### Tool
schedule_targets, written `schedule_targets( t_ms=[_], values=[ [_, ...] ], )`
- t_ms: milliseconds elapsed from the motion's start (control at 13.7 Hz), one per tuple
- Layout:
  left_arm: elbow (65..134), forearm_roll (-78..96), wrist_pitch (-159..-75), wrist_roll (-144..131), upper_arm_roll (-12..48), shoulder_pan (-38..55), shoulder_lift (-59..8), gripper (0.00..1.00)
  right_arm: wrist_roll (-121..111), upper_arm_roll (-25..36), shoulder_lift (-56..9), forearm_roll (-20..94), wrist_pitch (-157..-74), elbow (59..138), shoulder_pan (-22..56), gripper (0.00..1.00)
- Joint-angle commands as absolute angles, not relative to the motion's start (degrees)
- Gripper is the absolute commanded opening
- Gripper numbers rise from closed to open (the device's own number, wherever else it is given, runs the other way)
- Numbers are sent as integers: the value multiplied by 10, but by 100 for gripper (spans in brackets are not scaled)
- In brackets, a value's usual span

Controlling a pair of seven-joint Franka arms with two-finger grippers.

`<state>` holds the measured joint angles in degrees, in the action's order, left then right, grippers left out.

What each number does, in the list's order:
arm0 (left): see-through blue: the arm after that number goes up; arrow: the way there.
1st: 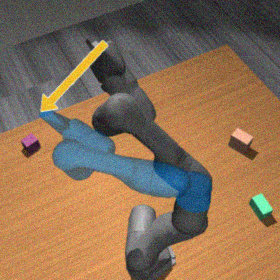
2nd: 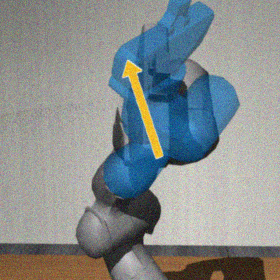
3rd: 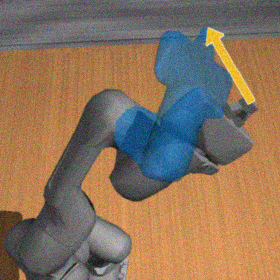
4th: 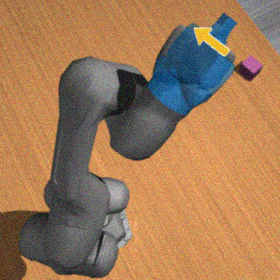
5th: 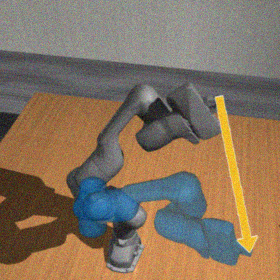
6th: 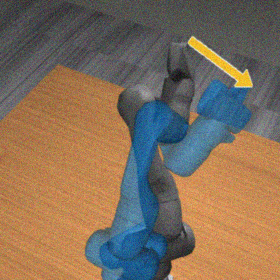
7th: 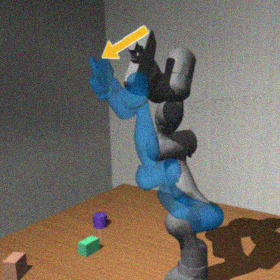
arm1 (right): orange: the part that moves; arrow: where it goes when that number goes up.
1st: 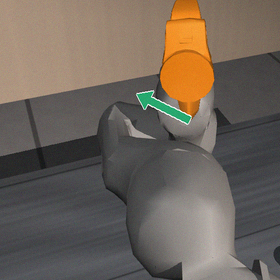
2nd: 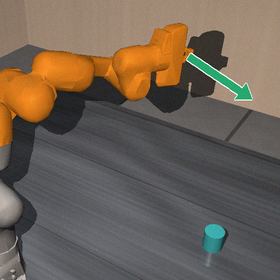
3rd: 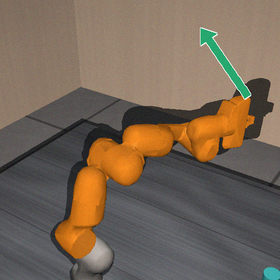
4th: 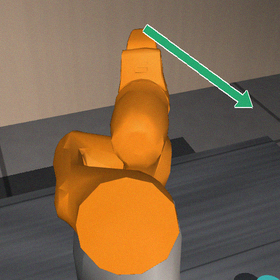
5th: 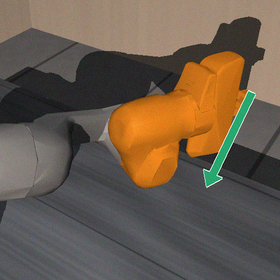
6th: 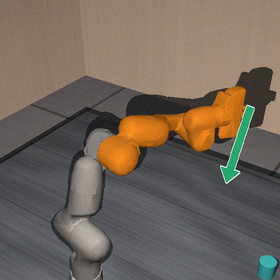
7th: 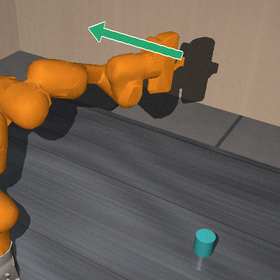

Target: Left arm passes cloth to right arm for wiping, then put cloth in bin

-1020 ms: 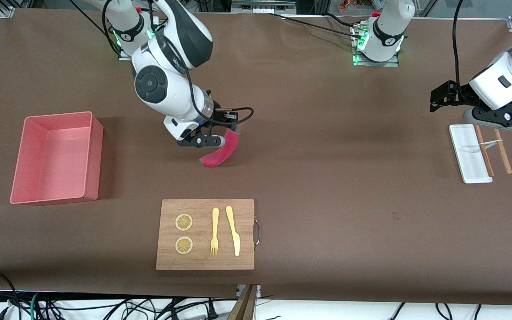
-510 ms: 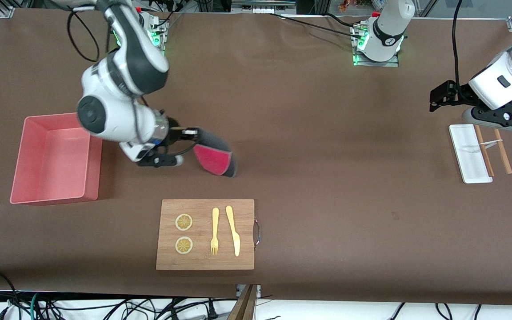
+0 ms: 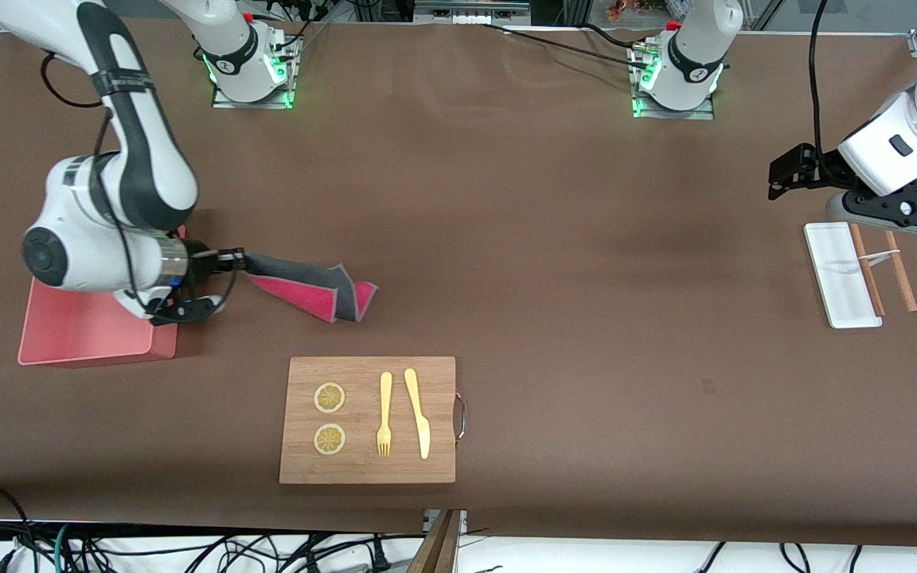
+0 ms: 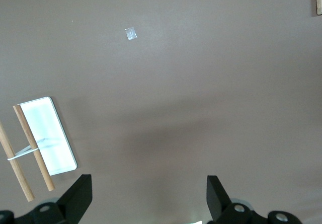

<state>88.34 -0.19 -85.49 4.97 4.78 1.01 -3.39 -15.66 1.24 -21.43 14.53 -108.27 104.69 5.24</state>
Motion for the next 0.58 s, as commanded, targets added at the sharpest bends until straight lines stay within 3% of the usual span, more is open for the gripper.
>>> schedule_targets(
  t_ms=[0, 510],
  values=[
    [875, -13, -845, 47, 52, 10, -32, 100, -239, 11, -204, 112, -1082, 1057, 8, 0],
    [875, -13, -845, 47, 52, 10, -32, 100, -337, 38, -178, 32, -1057, 1039, -21, 0]
  ],
)
